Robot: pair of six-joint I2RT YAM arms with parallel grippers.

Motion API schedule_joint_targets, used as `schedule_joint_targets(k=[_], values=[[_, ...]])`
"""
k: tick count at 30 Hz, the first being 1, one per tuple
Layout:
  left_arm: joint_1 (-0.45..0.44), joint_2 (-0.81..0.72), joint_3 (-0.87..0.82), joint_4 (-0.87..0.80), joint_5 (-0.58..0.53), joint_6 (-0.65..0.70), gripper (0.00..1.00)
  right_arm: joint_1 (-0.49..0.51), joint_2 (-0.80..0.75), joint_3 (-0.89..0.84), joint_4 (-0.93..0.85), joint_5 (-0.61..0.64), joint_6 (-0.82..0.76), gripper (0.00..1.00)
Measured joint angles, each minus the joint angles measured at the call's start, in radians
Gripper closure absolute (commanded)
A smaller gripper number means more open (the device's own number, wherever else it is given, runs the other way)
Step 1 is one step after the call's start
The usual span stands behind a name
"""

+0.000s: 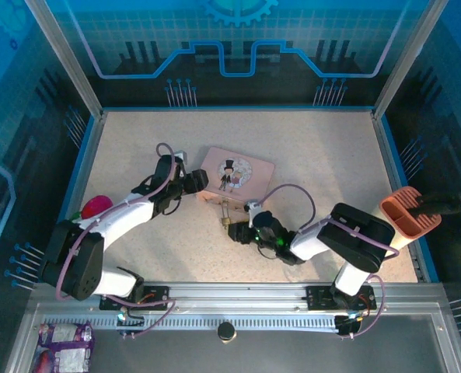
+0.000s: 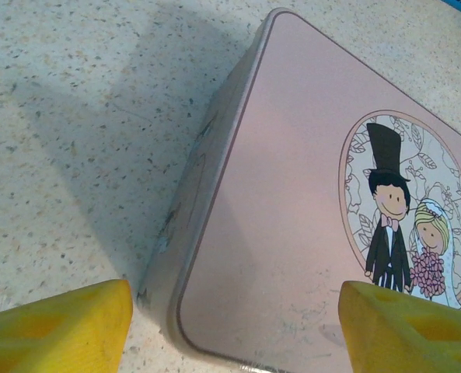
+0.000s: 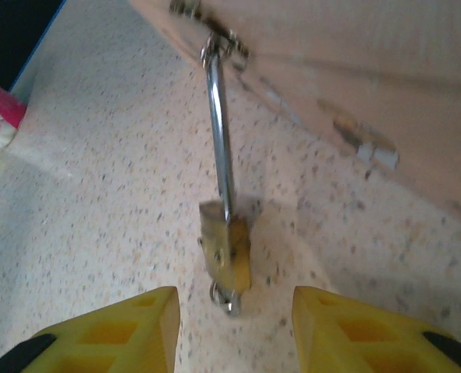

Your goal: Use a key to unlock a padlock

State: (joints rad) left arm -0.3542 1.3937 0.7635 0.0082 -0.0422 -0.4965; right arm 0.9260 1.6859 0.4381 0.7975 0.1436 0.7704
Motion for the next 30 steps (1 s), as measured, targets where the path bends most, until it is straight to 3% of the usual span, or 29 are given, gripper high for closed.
schedule_joint_targets(k=[6, 17, 30], values=[[0.000, 0.054, 0.032, 0.004, 0.014, 0.029, 0.29, -0.026, -0.008, 0.122, -0.163, -0.027, 0.005, 0.59], [0.000, 0.128, 0.086, 0.012, 0.037, 0.036, 0.29, -0.088, 0.043, 0.173, -0.198, -0.138, 0.015, 0.67], [0.000, 0.199, 0.119, -0.006, 0.024, 0.030, 0.30, -0.089, 0.066, 0.199, -0.198, -0.176, 0.008, 0.89]])
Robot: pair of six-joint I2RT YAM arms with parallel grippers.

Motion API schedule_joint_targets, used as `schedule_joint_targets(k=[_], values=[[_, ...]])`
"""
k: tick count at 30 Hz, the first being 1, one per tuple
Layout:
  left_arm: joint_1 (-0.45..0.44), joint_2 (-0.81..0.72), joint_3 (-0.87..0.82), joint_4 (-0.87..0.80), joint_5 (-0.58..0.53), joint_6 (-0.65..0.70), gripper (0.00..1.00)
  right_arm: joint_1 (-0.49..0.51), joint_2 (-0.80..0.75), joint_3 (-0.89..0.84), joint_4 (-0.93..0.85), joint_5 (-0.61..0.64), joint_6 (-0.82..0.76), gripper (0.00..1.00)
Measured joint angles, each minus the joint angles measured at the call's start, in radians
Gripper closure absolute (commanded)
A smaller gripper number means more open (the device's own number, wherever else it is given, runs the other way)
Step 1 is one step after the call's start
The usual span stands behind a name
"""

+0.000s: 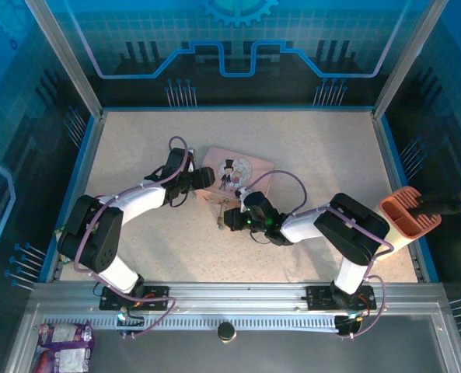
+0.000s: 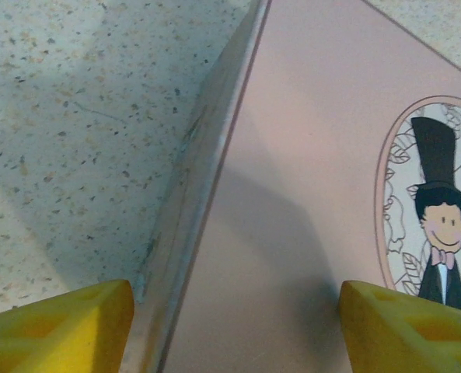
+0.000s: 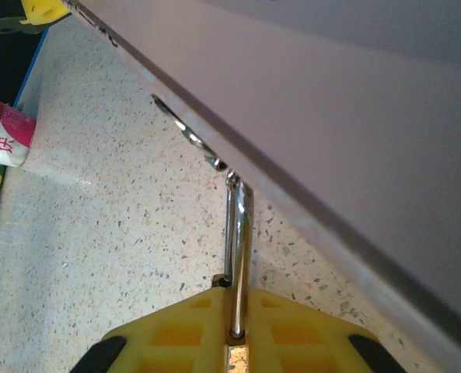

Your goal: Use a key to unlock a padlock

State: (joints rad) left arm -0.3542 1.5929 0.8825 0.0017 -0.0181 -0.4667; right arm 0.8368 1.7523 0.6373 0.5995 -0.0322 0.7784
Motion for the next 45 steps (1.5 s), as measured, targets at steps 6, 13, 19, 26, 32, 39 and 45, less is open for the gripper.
schedule_joint_targets(k=[6, 13, 19, 26, 32, 39, 45], values=[[0.001, 0.000, 0.006, -0.009, -0.043, -0.006, 0.30, 0.002, -0.023, 0.014, -0.078, 0.037, -0.015, 0.96], [0.000, 0.000, 0.005, -0.009, -0.045, -0.031, 0.34, 0.008, -0.074, 0.014, -0.170, 0.107, -0.035, 1.00], [-0.018, -0.004, -0.009, 0.008, -0.052, -0.070, 0.36, 0.008, -0.077, 0.010, -0.166, 0.119, 0.006, 1.00], [-0.077, -0.019, -0.042, 0.038, -0.077, -0.130, 0.37, 0.008, -0.077, -0.031, -0.095, 0.140, 0.099, 1.00], [-0.114, -0.024, -0.053, 0.054, -0.097, -0.162, 0.38, -0.003, -0.077, -0.049, -0.064, 0.148, 0.132, 0.99], [-0.128, -0.026, -0.055, 0.056, -0.109, -0.176, 0.38, -0.056, -0.093, -0.135, 0.077, 0.077, 0.130, 0.74], [-0.129, -0.027, -0.056, 0.056, -0.110, -0.183, 0.38, -0.061, -0.093, -0.153, 0.109, 0.053, 0.116, 0.66]])
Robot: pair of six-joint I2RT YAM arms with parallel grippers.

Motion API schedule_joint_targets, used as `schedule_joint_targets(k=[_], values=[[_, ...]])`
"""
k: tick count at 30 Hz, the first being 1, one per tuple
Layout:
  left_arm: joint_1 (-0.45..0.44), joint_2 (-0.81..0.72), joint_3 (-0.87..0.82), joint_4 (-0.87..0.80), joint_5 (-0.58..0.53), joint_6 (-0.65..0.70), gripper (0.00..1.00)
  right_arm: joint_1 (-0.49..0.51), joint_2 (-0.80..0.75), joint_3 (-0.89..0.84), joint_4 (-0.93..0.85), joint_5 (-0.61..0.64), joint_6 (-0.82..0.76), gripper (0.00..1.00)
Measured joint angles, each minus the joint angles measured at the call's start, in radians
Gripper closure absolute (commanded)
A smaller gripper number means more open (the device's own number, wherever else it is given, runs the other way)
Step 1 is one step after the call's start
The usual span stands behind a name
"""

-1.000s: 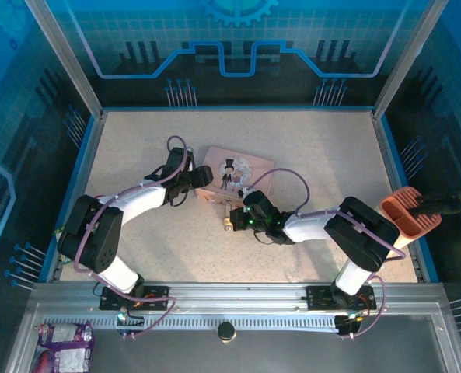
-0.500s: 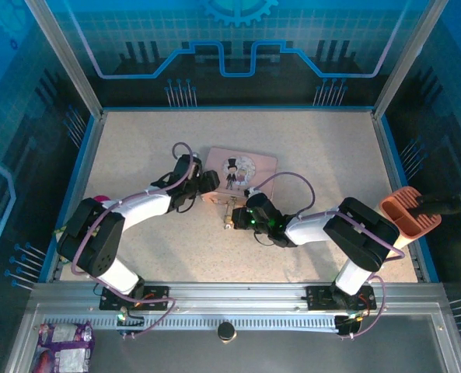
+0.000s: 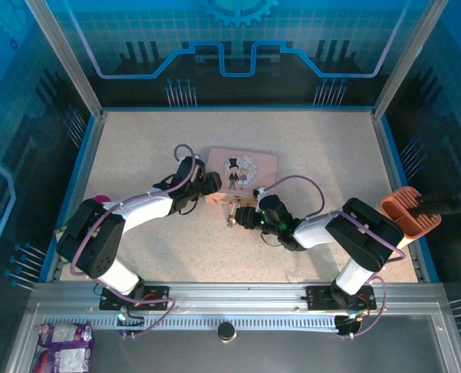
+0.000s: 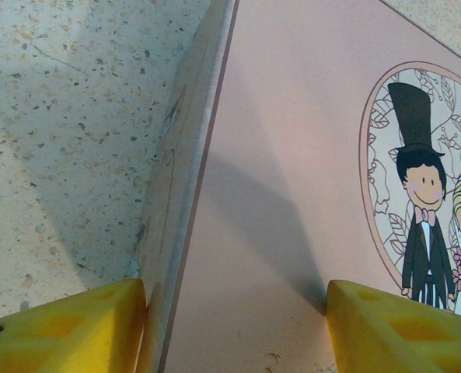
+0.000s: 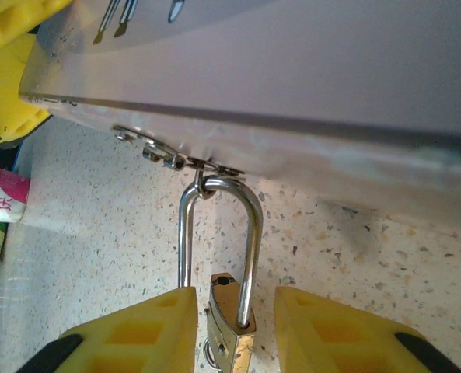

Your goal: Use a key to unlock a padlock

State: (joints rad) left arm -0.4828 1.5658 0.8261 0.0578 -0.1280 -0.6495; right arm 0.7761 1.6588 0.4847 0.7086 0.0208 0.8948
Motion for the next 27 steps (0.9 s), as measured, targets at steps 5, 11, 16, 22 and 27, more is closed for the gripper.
schedule_joint_targets(k=[5, 11, 16, 22, 27], values=[[0.000, 0.000, 0.000, 0.000, 0.000, 0.000, 0.38, 0.008, 0.011, 0.004, 0.001, 0.000, -0.025, 0.67], [0.000, -0.001, -0.002, 0.001, 0.000, -0.004, 0.38, 0.021, 0.052, 0.034, 0.022, 0.002, -0.044, 0.72], [0.000, -0.003, -0.011, 0.014, 0.000, -0.008, 0.39, 0.023, 0.080, 0.060, 0.037, 0.002, -0.050, 0.76], [0.000, -0.005, -0.012, 0.016, 0.000, -0.008, 0.39, 0.023, 0.080, 0.061, 0.037, 0.002, -0.050, 0.81], [0.000, -0.011, -0.022, 0.023, 0.000, -0.008, 0.39, 0.023, 0.080, 0.059, 0.040, 0.004, -0.050, 0.88]])
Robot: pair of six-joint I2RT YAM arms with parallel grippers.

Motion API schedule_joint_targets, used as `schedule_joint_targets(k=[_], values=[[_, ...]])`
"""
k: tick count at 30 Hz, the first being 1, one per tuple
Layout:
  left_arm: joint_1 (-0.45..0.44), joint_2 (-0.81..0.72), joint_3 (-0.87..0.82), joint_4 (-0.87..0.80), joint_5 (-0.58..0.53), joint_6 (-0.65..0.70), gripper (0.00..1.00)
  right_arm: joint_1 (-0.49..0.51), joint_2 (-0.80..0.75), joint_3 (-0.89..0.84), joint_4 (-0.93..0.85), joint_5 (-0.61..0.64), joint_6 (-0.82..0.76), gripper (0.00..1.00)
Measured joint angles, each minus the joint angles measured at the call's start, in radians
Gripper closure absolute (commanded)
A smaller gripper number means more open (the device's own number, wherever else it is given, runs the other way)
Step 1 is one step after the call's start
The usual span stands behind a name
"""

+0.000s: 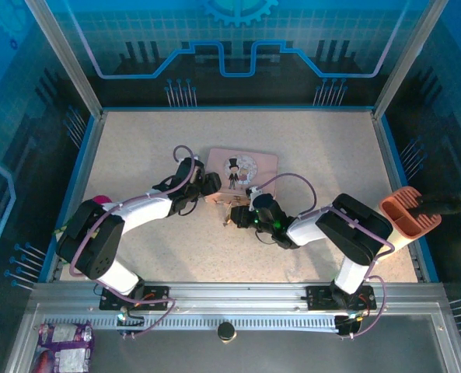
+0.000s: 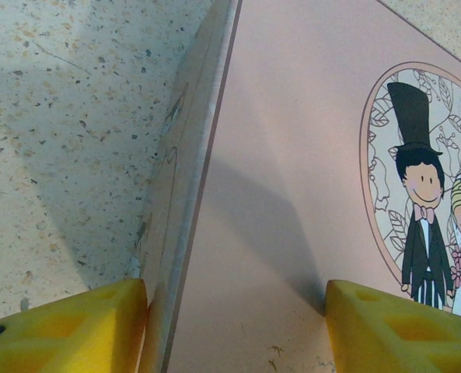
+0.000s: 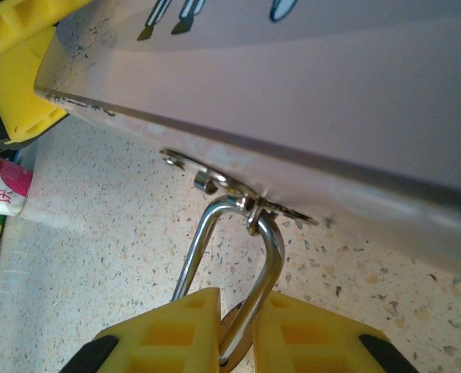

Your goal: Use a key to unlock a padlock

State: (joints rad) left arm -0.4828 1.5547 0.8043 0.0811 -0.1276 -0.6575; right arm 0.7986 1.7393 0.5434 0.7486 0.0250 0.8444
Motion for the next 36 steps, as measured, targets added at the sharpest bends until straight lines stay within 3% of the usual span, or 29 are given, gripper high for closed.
schedule_joint_targets(k=[6, 21, 27, 36], values=[[-0.002, -0.002, -0.003, 0.003, -0.001, -0.018, 0.39, 0.002, 0.006, -0.013, 0.032, 0.021, 0.004, 1.00], [-0.091, -0.002, -0.003, 0.005, -0.105, -0.064, 0.41, 0.018, -0.019, -0.099, 0.164, 0.167, 0.263, 1.00], [-0.150, -0.002, -0.008, 0.011, -0.112, -0.101, 0.41, -0.027, 0.063, -0.111, 0.288, 0.200, 0.408, 1.00], [-0.188, 0.002, -0.009, 0.022, -0.111, -0.131, 0.41, -0.070, 0.101, -0.135, 0.345, 0.254, 0.447, 1.00]])
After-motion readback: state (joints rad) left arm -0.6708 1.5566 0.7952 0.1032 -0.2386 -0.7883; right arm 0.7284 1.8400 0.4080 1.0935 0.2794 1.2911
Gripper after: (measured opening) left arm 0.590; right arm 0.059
